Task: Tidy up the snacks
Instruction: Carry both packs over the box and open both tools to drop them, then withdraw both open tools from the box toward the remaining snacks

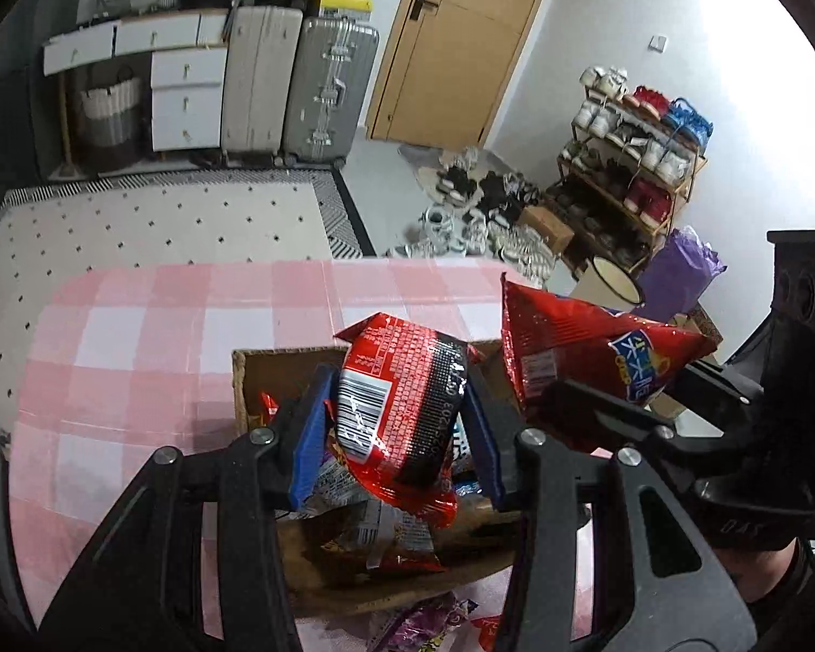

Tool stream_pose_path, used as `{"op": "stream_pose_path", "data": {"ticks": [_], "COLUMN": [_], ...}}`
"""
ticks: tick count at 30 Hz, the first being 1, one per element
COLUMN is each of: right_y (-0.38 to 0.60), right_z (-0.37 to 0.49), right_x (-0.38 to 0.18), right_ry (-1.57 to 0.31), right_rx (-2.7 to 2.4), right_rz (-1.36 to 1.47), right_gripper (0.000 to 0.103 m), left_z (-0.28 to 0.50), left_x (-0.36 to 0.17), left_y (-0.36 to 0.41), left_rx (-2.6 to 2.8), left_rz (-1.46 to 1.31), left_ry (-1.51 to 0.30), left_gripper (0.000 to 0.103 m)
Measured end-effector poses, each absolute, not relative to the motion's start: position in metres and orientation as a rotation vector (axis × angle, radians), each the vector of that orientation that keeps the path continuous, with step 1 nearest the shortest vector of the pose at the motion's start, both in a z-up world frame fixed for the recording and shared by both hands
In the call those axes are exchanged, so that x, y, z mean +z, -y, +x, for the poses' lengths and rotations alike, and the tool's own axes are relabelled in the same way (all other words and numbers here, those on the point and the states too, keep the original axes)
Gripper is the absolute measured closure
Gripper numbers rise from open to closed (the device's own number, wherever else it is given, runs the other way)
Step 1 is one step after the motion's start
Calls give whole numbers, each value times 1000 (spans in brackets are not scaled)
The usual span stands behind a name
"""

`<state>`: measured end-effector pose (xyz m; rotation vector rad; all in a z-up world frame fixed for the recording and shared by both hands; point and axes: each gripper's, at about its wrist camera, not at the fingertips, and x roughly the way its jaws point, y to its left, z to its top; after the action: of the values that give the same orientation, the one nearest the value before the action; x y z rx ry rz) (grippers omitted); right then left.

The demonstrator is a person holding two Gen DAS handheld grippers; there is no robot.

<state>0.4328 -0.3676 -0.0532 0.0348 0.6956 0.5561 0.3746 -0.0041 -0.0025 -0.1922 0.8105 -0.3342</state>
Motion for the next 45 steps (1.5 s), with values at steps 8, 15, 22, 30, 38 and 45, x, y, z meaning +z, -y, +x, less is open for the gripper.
{"op": "stream_pose_path", "data": {"ticks": [8,15,22,30,38,45], "right_y": [359,374,389,402,403,406], "right_z": [441,425,385,327,267,224], "right_x": [-80,-63,-34,-4,16,25], "right_ry": [-713,-650,-565,-483,-400,-349], "right_rx": [583,602,602,607,629,653], "right_rz": [20,47,58,64,33,47], "right_gripper": [30,24,18,12,6,3], "left_z": [397,374,316,259,198,141], "left_x": [-34,-29,11,53,72,89], "left_y": [-11,-18,-4,-8,-9,-7], "left_rx": [-299,-275,-184,-170,-171,-159], "left_rz": [-252,-241,-108,-117,-118,-95], "left_ry": [-860,-816,-684,-595,-542,-457], "left_gripper": [47,41,36,24,20,1]}}
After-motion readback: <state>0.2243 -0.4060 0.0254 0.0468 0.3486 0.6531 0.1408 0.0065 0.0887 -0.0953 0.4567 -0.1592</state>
